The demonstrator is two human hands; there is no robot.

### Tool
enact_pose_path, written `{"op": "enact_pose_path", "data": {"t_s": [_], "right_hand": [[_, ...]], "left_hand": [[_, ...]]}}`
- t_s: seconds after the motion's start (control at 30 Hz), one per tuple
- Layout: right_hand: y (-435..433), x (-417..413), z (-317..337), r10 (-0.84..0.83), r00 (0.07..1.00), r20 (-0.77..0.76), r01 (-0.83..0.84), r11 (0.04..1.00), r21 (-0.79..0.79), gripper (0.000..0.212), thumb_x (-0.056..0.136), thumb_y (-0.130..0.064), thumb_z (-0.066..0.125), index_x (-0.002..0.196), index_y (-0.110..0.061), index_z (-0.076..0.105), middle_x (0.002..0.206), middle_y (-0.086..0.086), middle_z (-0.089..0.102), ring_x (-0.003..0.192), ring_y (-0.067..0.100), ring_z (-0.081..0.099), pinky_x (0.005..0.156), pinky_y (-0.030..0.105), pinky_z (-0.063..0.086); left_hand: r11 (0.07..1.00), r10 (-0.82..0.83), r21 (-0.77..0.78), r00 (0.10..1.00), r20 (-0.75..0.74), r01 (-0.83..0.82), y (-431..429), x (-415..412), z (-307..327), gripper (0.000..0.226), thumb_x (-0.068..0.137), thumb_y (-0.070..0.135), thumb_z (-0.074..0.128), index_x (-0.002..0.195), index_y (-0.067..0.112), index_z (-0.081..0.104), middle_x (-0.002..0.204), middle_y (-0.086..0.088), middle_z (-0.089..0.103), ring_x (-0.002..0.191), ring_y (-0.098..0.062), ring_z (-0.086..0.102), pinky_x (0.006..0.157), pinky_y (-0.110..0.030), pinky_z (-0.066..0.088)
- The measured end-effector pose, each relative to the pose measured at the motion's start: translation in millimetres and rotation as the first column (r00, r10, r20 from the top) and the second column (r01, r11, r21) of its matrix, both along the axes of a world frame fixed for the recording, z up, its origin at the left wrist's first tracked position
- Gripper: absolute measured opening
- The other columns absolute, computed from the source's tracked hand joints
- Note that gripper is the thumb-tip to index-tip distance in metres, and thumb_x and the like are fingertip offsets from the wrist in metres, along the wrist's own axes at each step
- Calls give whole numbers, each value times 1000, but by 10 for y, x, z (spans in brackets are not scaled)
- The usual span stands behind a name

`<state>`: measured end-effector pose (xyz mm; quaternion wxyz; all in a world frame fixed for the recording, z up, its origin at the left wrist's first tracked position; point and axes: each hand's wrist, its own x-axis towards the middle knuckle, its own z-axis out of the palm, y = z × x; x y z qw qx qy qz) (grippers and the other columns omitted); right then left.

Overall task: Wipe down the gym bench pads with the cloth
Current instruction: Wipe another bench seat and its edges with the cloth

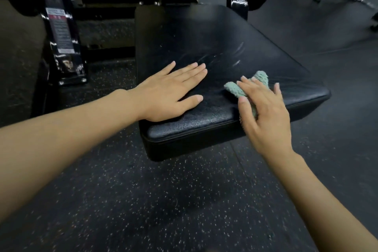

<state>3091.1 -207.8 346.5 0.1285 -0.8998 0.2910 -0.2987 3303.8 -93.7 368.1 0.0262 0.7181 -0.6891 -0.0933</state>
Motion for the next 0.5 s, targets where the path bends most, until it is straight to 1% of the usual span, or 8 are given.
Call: {"op": "enact_pose_path", "data": {"t_s": [0.07,0.1,0.17,0.23,0.3,0.37,0.4,0.5], "right_hand": [[49,88,-47,-32,997,74,34,999,-17,42,100,-32,37,124,-14,67,131,1,64,132,20,50,120,32,10],[88,127,-68,-39,994,100,43,999,-33,40,100,-30,38,122,-13,68,129,1,65,131,21,52,119,33,13],[149,164,-101,-30,992,127,40,996,-78,38,100,-27,40,121,-13,69,127,2,67,128,22,54,118,37,22],[199,172,-108,13,992,125,2,993,-117,37,100,-24,42,121,-12,69,126,3,68,127,23,56,114,45,34],[247,180,-96,70,991,111,-56,990,-127,38,99,-25,41,122,-12,69,126,3,67,127,22,56,111,47,40],[266,162,-78,124,989,82,-114,987,-112,38,99,-27,42,123,-13,68,128,1,66,128,20,55,112,43,39],[253,141,-70,151,986,67,-143,984,-103,38,98,-27,43,124,-14,68,129,0,66,129,18,54,113,38,38],[189,63,-60,212,972,97,-204,975,-93,35,97,-25,47,123,-13,68,125,-3,67,125,11,54,110,16,31]], "left_hand": [[1000,7,8,1000,5,-7,-1,-4,0,73,94,59,6,157,25,-10,162,14,-15,147,2,-17,122,-32,-12],[1000,10,13,1000,9,-10,-2,-10,1,73,94,58,8,157,25,-10,162,14,-16,147,3,-18,122,-32,-12],[1000,13,24,1000,17,-14,5,-35,11,71,97,56,12,156,26,-11,162,15,-18,146,3,-18,122,-32,-12],[999,17,36,1000,26,-18,28,-65,28,69,98,55,14,156,26,-12,162,15,-18,146,3,-18,122,-31,-11],[998,22,53,999,28,-24,70,-113,48,69,98,55,14,156,26,-11,162,15,-18,146,2,-18,121,-30,-11],[998,23,63,999,32,-25,126,-169,63,69,98,54,15,156,25,-11,162,14,-17,146,3,-18,121,-29,-11],[997,24,66,999,30,-26,156,-195,71,69,99,54,15,156,25,-11,162,14,-17,146,3,-18,121,-29,-11],[998,26,61,1000,4,-26,271,-282,90,69,99,53,17,156,25,-10,163,14,-16,146,5,-18,122,-29,-9]]}}
